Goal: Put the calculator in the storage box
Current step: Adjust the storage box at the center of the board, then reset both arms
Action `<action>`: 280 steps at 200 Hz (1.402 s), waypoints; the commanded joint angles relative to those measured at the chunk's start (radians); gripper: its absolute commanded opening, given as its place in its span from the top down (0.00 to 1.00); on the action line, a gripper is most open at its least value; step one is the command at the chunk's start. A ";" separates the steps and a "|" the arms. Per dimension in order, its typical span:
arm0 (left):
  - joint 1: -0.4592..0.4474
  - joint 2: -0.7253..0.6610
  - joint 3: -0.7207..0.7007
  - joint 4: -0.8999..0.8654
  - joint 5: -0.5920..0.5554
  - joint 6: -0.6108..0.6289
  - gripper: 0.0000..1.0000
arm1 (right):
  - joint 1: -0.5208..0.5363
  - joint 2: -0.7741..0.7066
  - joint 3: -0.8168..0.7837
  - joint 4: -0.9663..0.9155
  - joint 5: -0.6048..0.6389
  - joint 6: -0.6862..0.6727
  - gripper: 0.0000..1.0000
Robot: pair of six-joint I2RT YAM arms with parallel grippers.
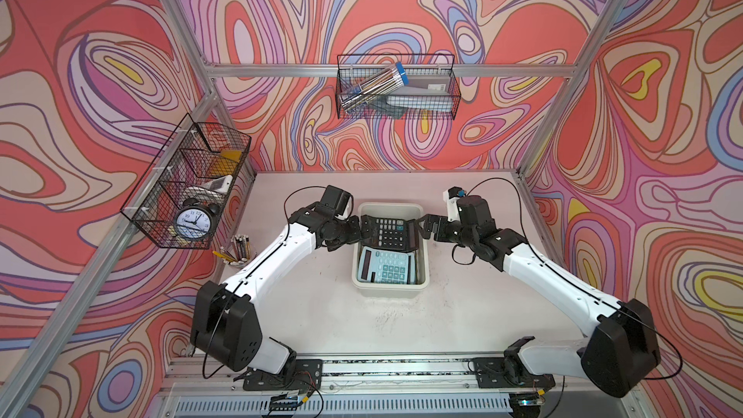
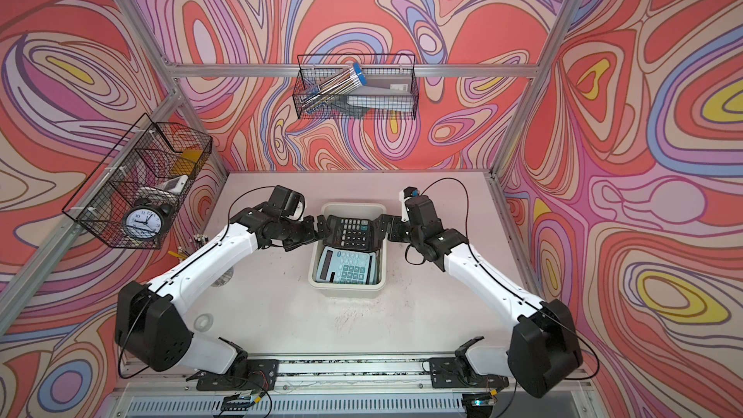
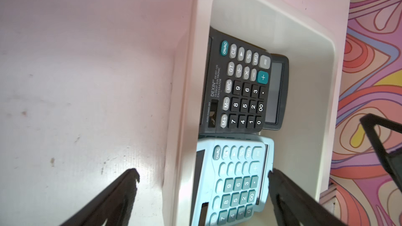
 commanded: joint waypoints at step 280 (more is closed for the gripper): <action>0.292 -0.218 -0.475 0.559 -0.466 0.516 0.01 | -0.494 -0.272 -0.471 0.566 0.274 -0.057 0.02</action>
